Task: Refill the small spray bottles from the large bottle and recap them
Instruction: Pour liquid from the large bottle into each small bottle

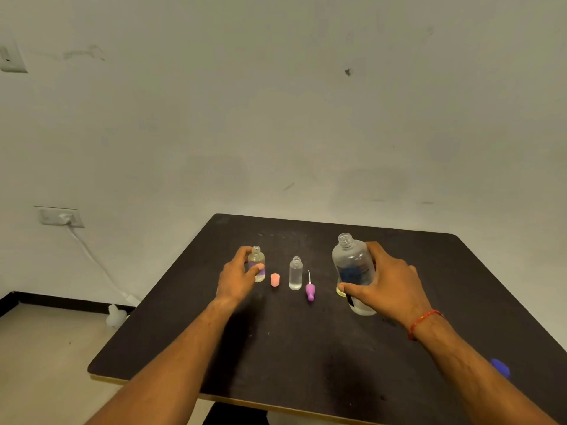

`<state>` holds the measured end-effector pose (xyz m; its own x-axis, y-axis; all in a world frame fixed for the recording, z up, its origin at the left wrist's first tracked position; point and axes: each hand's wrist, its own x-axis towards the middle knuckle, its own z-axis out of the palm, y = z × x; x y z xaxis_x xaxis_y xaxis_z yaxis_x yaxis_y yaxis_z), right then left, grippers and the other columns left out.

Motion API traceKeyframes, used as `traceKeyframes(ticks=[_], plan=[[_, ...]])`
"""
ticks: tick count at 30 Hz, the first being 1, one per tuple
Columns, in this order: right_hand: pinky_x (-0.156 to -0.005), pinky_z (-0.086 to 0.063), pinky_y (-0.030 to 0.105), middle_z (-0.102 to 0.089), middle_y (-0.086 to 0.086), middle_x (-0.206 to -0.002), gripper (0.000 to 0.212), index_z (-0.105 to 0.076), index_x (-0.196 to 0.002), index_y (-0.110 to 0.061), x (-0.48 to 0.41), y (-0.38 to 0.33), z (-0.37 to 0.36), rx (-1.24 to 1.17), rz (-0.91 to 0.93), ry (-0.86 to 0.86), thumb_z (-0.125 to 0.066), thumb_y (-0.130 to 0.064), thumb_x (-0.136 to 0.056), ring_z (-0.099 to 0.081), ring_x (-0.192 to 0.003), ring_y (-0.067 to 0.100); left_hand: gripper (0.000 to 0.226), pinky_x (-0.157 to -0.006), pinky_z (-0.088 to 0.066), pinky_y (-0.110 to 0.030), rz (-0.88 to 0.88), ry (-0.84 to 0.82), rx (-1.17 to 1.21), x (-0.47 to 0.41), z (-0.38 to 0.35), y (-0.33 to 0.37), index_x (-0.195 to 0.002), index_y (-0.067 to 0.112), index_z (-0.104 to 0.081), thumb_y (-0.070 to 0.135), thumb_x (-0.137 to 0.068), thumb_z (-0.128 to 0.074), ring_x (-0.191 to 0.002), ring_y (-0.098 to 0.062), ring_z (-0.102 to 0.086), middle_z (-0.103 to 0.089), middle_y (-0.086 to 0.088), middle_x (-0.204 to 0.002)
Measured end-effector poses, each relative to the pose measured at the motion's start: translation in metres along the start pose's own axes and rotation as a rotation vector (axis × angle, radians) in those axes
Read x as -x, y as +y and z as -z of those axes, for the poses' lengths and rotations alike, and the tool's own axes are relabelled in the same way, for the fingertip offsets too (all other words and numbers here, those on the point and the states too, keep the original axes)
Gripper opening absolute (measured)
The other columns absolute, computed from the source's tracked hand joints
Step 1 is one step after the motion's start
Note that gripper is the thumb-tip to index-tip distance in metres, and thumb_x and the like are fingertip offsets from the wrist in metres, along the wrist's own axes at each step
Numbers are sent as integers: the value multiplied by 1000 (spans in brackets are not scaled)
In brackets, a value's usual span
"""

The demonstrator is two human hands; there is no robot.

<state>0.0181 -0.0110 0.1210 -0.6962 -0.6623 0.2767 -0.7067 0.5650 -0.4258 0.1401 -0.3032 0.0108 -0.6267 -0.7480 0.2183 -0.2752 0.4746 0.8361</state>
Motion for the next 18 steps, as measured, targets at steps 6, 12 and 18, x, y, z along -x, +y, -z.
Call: traceKeyframes(ticks=[6, 12, 18], plan=[[-100, -47, 54, -62, -8, -129, 83, -39, -131, -38, 11, 14, -5, -56, -43, 33, -73, -71, -64, -61, -115, 22, 42, -103, -54, -43, 93, -41, -60, -10, -9, -15, -136, 26, -49, 23, -98, -67, -117, -25, -65, -65, -5, -133], [-97, -50, 52, -63, -9, -125, 80, -39, -129, -39, 15, 22, -7, -70, -49, 57, -73, -70, -64, -62, -111, 20, 40, -103, -52, -42, 118, -46, -41, -13, -11, -22, -136, 25, -49, 20, -100, -64, -118, -26, -64, -65, -6, -133], [-97, -50, 52, -62, -7, -127, 83, -39, -131, -36, 15, 27, -9, -111, -72, 68, -75, -70, -64, -62, -111, 20, 43, -106, -49, -44, 145, -55, -36, -14, -12, -24, -140, 29, -46, 21, -101, -63, -124, -28, -61, -62, -6, -138]])
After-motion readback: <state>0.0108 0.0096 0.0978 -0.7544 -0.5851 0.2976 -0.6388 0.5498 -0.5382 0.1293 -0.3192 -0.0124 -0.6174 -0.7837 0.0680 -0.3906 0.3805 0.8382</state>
